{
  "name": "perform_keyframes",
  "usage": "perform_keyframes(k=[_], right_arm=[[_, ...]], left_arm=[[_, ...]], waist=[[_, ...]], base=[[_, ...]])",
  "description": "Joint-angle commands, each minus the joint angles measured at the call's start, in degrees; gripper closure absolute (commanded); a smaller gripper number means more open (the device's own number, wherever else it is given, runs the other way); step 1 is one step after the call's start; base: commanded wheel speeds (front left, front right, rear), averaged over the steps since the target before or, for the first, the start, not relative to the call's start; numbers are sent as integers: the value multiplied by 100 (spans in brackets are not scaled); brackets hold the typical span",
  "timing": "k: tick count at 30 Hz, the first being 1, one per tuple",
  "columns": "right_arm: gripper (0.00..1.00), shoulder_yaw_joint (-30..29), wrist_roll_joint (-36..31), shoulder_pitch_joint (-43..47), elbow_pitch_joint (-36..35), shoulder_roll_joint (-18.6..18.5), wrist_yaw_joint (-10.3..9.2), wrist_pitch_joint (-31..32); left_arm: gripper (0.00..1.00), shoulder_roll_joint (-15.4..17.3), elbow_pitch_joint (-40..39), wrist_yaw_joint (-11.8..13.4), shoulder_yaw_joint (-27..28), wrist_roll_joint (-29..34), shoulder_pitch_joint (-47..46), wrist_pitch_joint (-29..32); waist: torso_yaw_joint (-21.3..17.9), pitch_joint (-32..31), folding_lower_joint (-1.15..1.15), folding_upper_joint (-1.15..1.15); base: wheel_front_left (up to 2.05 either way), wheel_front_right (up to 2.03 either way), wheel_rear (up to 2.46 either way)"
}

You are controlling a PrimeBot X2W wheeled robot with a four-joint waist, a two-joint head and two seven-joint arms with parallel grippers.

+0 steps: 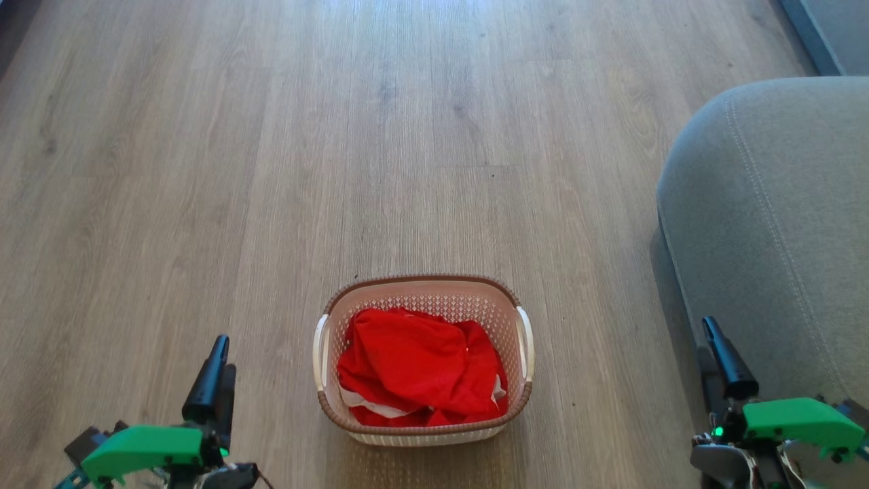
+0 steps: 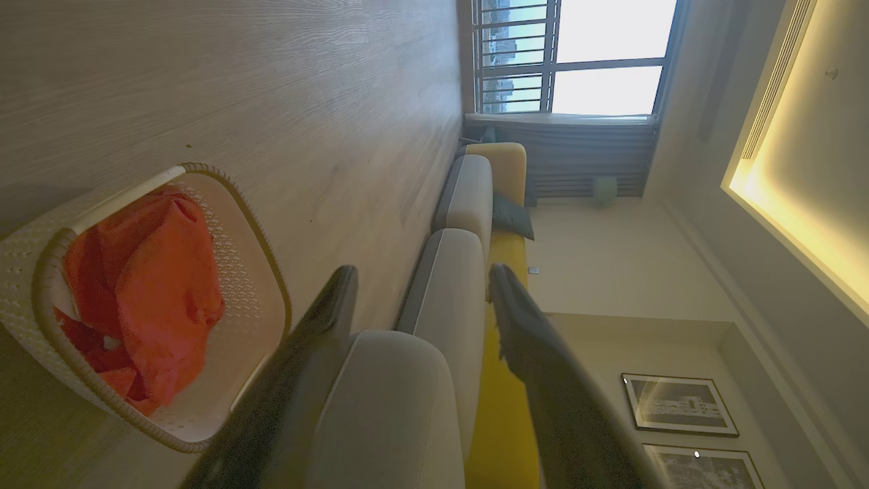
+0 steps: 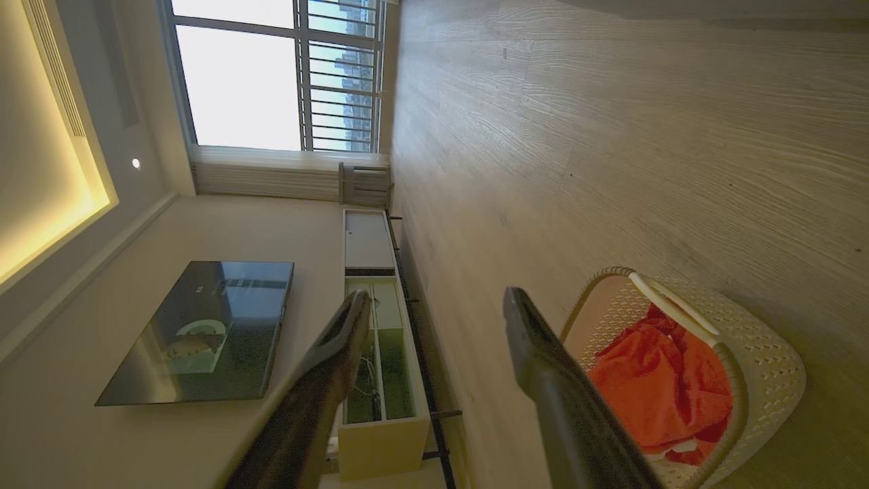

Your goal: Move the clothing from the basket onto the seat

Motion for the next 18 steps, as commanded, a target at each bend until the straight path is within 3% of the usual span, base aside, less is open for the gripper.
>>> perform_keyframes(k=[1,10,18], right_arm=[[0,0,-238,-262,-186,-101,1,-61],[0,5,-1727,-294,-366,-77,1,-213],[0,85,-2445,-321,-424,-64,1,-331]], left_arm=[[0,80,-167,23,41,280,-283,-73],[0,46,-237,181,44,1402,-303,-224],[0,42,-316,238,0,2061,-301,-341]], waist=[[3,2,0,0],[6,15,0,0],[9,18,0,0]], base=[[0,0,0],[0,0,0],[0,0,0]])
